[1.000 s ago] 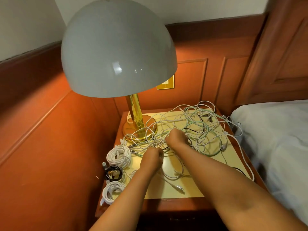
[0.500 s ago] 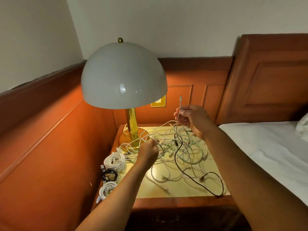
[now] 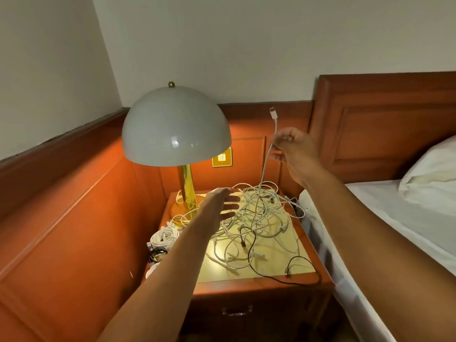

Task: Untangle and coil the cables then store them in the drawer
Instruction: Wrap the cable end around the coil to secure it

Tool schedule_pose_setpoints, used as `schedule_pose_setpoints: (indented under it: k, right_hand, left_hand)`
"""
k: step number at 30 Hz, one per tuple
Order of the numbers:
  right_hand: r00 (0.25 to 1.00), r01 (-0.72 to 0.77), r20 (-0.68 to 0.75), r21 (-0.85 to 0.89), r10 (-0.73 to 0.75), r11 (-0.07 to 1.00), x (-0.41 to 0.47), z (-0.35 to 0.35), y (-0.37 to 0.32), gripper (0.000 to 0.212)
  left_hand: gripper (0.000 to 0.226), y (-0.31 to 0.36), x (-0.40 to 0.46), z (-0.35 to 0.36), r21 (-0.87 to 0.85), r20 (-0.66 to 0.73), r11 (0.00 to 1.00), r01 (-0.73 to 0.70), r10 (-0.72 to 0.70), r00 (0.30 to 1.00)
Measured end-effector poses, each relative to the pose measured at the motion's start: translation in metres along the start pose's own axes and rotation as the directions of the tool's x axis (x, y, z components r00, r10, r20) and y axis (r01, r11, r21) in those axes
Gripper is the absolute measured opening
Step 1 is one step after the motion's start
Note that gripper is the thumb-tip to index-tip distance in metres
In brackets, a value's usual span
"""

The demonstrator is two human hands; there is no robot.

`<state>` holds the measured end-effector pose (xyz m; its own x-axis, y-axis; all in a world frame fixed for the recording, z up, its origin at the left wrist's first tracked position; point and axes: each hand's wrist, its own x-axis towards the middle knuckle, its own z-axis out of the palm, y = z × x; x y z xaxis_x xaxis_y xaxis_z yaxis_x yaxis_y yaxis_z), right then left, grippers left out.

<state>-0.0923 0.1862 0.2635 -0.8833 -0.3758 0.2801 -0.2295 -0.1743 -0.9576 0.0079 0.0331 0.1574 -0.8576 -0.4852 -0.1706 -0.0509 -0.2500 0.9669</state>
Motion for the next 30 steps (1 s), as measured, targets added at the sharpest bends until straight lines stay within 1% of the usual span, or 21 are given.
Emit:
schedule_pose_setpoints:
  k: [2, 5, 7, 9, 10, 12, 14, 15, 16, 17, 18, 19, 21, 22, 23, 24, 25, 26, 27, 28, 30]
  right_hand:
    - [0.999, -0.037, 0.007, -0.011, 0.037, 0.999, -0.006, 0.004, 0.012, 0.019]
    - [0.996, -0.072, 0.046, -0.024, 0.073, 0.997, -0.014, 0.014, 0.026, 0.016]
    - [0.995, -0.081, 0.064, -0.026, 0.082, 0.996, -0.018, 0.021, 0.032, 0.015]
    - [0.993, -0.085, 0.081, -0.030, 0.087, 0.996, -0.021, 0.027, 0.038, 0.014]
    - [0.991, -0.089, 0.093, -0.030, 0.092, 0.996, -0.022, 0.029, 0.040, 0.013]
    - [0.984, -0.101, 0.150, 0.003, 0.100, 0.995, -0.022, 0.028, 0.042, 0.010]
    - [0.976, -0.115, 0.190, 0.022, 0.109, 0.993, -0.023, 0.020, 0.051, 0.008]
    - [0.979, -0.106, 0.174, -0.036, 0.111, 0.994, -0.027, 0.012, 0.060, 0.008]
    - [0.985, -0.080, 0.140, -0.174, 0.105, 0.982, -0.033, 0.004, 0.077, 0.009]
    - [0.988, -0.053, 0.116, -0.364, 0.101, 0.930, -0.042, -0.005, 0.101, 0.010]
    - [0.984, -0.047, 0.116, -0.551, 0.132, 0.833, -0.054, -0.012, 0.129, 0.013]
    - [0.967, -0.076, 0.121, -0.700, 0.224, 0.710, -0.068, -0.018, 0.159, 0.018]
    - [0.885, -0.138, 0.105, -0.870, 0.453, 0.473, -0.095, -0.024, 0.212, 0.032]
    - [0.849, -0.110, 0.104, -0.924, 0.517, 0.366, -0.105, -0.026, 0.231, 0.037]
    - [0.836, -0.059, 0.106, -0.958, 0.539, 0.281, -0.113, -0.027, 0.244, 0.036]
    - [0.847, -0.017, 0.109, -0.973, 0.520, 0.231, -0.116, -0.028, 0.252, 0.029]
    - [0.866, -0.014, 0.100, -0.974, 0.490, 0.224, -0.117, -0.029, 0.256, 0.018]
    - [0.881, -0.052, 0.081, -0.963, 0.467, 0.264, -0.115, -0.030, 0.258, 0.008]
    - [0.888, -0.126, 0.052, -0.928, 0.456, 0.350, -0.110, -0.030, 0.258, 0.008]
    - [0.889, -0.210, 0.028, -0.863, 0.458, 0.460, -0.103, -0.030, 0.254, 0.012]
    - [0.893, -0.319, 0.017, -0.682, 0.451, 0.658, -0.083, -0.028, 0.231, 0.015]
  left_hand:
    - [0.012, -0.014, -0.004, 0.002, 0.137, 0.028, 0.989, -0.063, 0.060, 0.998]
    - [0.025, -0.027, -0.008, 0.008, 0.233, 0.140, 0.958, -0.169, 0.139, 0.980]
    - [0.027, -0.030, -0.009, 0.016, 0.308, 0.144, 0.926, -0.220, 0.184, 0.972]
    - [0.015, -0.036, -0.006, 0.021, 0.414, 0.122, 0.858, -0.304, 0.278, 0.953]
    - [0.016, -0.039, -0.004, 0.021, 0.441, 0.122, 0.833, -0.335, 0.314, 0.941]
    - [0.029, -0.045, -0.002, 0.020, 0.438, 0.107, 0.836, -0.330, 0.316, 0.943]
    - [0.032, -0.050, -0.001, 0.014, 0.383, 0.075, 0.872, -0.304, 0.298, 0.951]
    - [0.030, -0.052, -0.001, 0.011, 0.352, 0.057, 0.890, -0.289, 0.288, 0.956]
    - [0.027, -0.055, -0.001, 0.007, 0.327, 0.042, 0.905, -0.271, 0.273, 0.961]
    - [0.024, -0.058, -0.001, 0.003, 0.318, 0.029, 0.913, -0.255, 0.260, 0.965]
    - [0.023, -0.063, 0.000, -0.001, 0.321, 0.017, 0.917, -0.237, 0.245, 0.969]
    - [0.022, -0.069, 0.002, -0.006, 0.333, 0.005, 0.919, -0.211, 0.222, 0.975]
    - [0.017, -0.086, 0.008, -0.012, 0.370, -0.024, 0.918, -0.141, 0.161, 0.987]
    - [0.015, -0.094, 0.011, -0.015, 0.396, -0.038, 0.913, -0.094, 0.119, 0.992]
    - [0.014, -0.104, 0.014, -0.017, 0.425, -0.051, 0.904, -0.046, 0.074, 0.996]
    - [0.013, -0.114, 0.017, -0.019, 0.452, -0.065, 0.892, -0.001, 0.035, 0.997]
    - [0.011, -0.123, 0.020, -0.021, 0.488, -0.086, 0.872, 0.038, 0.004, 0.996]
    - [0.010, -0.133, 0.023, -0.023, 0.535, -0.110, 0.841, 0.073, -0.016, 0.994]
    - [0.009, -0.142, 0.028, -0.025, 0.585, -0.130, 0.805, 0.099, -0.028, 0.991]
    - [0.007, -0.151, 0.034, -0.028, 0.624, -0.145, 0.772, 0.121, -0.037, 0.989]
    - [0.006, -0.164, 0.044, -0.030, 0.646, -0.165, 0.748, 0.152, -0.057, 0.985]
